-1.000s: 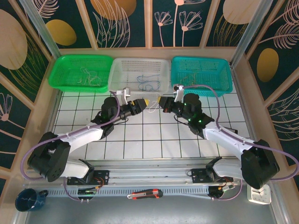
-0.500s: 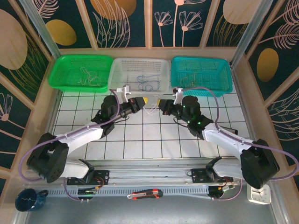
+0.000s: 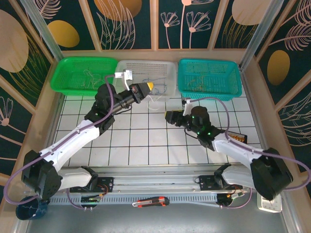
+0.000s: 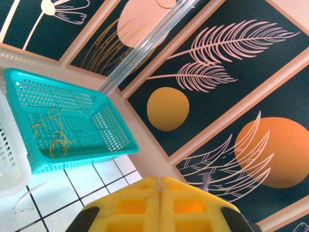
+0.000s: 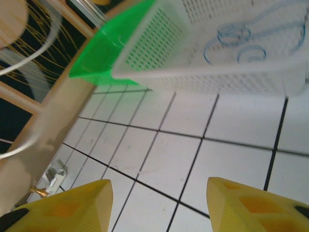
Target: Untangle the cables
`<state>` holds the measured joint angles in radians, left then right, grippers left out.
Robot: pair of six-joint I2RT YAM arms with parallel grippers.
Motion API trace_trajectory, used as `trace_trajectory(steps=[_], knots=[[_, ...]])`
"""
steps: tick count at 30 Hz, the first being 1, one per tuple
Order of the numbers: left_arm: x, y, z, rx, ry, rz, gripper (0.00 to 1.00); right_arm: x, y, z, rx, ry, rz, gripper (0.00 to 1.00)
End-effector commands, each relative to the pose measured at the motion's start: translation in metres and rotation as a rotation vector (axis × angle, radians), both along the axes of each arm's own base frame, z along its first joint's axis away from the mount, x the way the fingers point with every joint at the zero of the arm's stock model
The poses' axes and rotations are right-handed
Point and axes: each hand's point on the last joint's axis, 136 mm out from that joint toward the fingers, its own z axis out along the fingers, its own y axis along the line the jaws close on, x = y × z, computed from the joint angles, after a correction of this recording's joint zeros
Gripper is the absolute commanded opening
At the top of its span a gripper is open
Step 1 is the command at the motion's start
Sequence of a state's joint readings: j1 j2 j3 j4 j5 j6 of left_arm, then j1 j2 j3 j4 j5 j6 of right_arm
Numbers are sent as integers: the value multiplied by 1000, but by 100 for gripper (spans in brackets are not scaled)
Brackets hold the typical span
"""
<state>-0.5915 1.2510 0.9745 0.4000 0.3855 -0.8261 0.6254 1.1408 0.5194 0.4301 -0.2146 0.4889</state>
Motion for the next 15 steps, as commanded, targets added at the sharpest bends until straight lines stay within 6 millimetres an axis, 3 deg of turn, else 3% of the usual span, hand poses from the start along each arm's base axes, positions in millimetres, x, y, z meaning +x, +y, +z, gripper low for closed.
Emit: trace_trajectory(steps=[1, 9, 15], knots=[[-2, -4, 8, 30, -14, -21, 0, -5, -5, 45, 11, -212, 20, 56], [0, -12, 12, 18, -2, -57, 0, -19, 3, 105, -25, -475, 58, 57], [-2, -14, 14, 11, 5, -73, 0, -30, 31, 136, -25, -584, 132, 58]])
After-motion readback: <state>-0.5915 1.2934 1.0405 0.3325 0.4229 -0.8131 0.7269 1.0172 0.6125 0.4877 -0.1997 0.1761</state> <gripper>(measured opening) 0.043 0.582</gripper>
